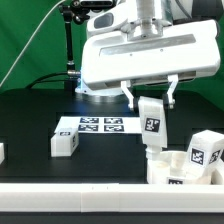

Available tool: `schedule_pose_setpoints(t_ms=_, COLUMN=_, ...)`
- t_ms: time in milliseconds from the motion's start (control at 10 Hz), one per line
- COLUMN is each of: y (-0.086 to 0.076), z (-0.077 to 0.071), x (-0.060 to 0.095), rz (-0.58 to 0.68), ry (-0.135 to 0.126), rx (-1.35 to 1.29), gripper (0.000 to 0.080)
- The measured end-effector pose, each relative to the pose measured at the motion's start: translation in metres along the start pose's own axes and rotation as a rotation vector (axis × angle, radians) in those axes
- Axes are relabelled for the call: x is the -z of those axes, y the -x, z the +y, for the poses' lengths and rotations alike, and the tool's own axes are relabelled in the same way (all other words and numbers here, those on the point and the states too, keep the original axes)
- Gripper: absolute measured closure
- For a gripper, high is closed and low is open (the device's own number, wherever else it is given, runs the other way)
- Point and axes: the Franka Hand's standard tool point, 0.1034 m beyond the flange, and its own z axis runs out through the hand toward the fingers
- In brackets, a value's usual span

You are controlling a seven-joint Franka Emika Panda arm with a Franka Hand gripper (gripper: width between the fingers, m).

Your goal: Assemble stool

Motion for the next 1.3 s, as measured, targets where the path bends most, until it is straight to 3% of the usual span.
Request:
schedule_pose_setpoints(t_ms=300, y=0.004, z=-0.012, x=-0.002, rz=-0.007, ry=-0.017, rx=0.004, gripper=0.0473)
schedule_pose_setpoints(t_ms=1300, y=0.01, z=-0.001, x=-0.008, rz=-0.009, ry=-0.002, rx=0.004, gripper=0.0473)
